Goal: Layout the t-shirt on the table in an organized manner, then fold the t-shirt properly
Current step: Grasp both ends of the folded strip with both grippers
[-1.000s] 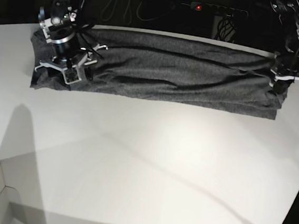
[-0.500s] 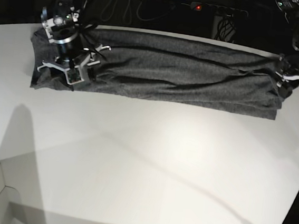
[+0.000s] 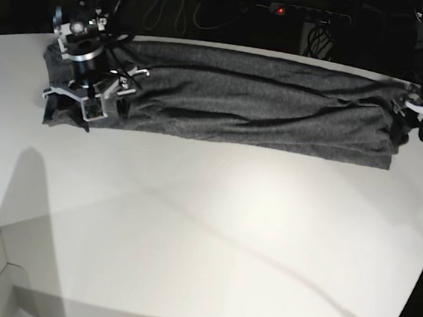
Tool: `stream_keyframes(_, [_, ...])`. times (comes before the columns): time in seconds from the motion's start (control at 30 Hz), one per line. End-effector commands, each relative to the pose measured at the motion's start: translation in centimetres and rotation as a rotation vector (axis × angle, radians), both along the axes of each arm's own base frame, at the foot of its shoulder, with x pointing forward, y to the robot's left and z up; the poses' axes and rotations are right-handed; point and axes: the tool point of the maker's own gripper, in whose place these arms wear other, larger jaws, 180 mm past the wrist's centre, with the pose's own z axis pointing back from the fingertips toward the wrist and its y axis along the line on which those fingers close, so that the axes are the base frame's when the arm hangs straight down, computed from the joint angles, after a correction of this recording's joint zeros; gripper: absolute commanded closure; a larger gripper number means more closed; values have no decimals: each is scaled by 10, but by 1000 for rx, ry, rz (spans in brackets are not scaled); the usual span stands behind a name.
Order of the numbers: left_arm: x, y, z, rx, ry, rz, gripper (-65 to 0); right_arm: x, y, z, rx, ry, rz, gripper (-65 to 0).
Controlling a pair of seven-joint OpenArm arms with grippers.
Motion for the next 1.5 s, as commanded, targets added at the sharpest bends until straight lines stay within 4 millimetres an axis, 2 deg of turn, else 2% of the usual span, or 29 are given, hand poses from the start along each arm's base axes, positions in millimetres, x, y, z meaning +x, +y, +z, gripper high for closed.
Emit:
stream_keyframes(0.0, [5, 7, 10, 28, -32, -12, -486, 7, -4, 17, -4, -64, -9, -427])
stream_keyframes(0.1, [5, 10, 0, 54, 0, -48, -491, 4, -13, 16, -13, -58, -33, -426])
stream_keyframes(0.27, [7, 14, -16, 39, 24, -112, -492, 1, -18, 14, -16, -51, -47, -426])
stream_keyframes(0.47, [12, 32, -32, -2, 56, -72, -492, -1, -18, 12, -16, -39, -50, -426])
stream_keyframes(0.67, [19, 32, -41, -30, 63, -60, -492, -5, -18, 7, -18, -14, -52, -426])
stream_keyframes(0.8, [26, 29, -46, 5, 85, -68, -492, -5, -18, 7, -18, -14, -52, -426])
stream_keyframes(0.97, [29, 17, -54, -10, 94, -74, -492, -5, -18, 7, -19, -15, -52, -426])
stream_keyframes(1.07, [34, -2, -60, -21, 107, -131, -492, -5, -18, 7, -19, -15, -52, -426])
stream_keyframes(1.17, [33, -9, -64, -23, 121, -151, -492, -4, -19, 8, -19, -18, -52, -426])
stream_keyframes(1.47, [13, -5, -94, -81, 204, -120, -485, -2, -20, 10, -23, -25, -53, -426])
